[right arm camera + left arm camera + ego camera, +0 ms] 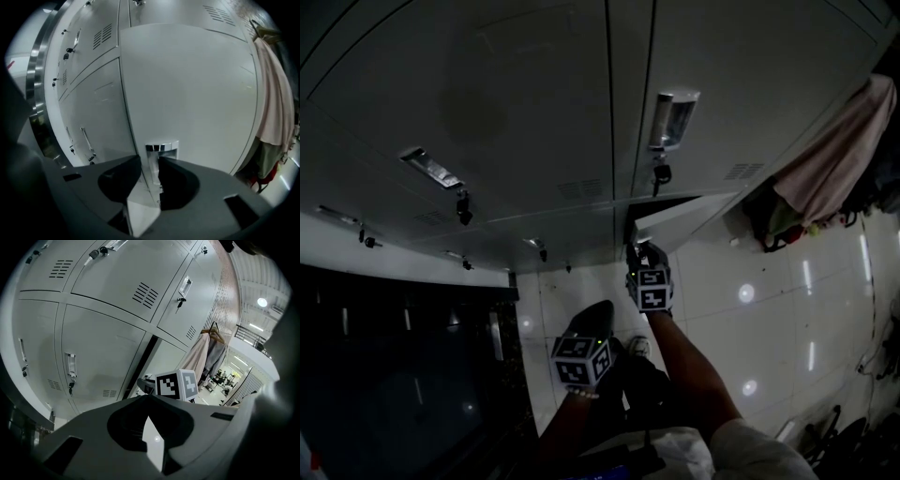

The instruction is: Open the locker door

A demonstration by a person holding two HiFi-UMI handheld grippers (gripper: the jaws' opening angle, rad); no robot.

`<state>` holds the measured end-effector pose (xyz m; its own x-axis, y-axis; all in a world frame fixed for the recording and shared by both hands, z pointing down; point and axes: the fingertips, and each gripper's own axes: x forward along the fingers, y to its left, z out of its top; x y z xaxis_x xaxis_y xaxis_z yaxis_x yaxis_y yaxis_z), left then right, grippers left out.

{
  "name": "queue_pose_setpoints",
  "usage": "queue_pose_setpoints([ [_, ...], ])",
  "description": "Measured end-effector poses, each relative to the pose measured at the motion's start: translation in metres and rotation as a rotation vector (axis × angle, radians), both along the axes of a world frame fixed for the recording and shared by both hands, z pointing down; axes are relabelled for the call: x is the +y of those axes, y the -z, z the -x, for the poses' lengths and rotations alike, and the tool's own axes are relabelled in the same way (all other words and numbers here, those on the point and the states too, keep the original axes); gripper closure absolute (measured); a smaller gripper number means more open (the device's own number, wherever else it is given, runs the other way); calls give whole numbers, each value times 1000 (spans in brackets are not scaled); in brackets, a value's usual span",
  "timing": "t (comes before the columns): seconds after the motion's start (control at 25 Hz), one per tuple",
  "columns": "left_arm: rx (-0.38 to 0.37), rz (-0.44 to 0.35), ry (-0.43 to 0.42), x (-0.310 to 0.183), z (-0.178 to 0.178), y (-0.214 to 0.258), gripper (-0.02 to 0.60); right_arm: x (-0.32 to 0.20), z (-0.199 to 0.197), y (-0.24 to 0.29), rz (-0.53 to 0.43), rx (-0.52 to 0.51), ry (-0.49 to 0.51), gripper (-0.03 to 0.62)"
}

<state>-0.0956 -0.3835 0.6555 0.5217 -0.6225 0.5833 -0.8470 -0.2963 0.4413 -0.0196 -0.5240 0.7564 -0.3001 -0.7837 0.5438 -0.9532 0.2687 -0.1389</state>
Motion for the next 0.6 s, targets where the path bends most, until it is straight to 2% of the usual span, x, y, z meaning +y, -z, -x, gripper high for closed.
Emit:
queue_pose_setpoints([
  [0.24,-2,-2,-15,4,-13,0,589,25,-9,1,-16,11,18,462],
  [0.6,-16,1,-54,16,-44,-8,588,63,-28,0,9,22,24,448],
])
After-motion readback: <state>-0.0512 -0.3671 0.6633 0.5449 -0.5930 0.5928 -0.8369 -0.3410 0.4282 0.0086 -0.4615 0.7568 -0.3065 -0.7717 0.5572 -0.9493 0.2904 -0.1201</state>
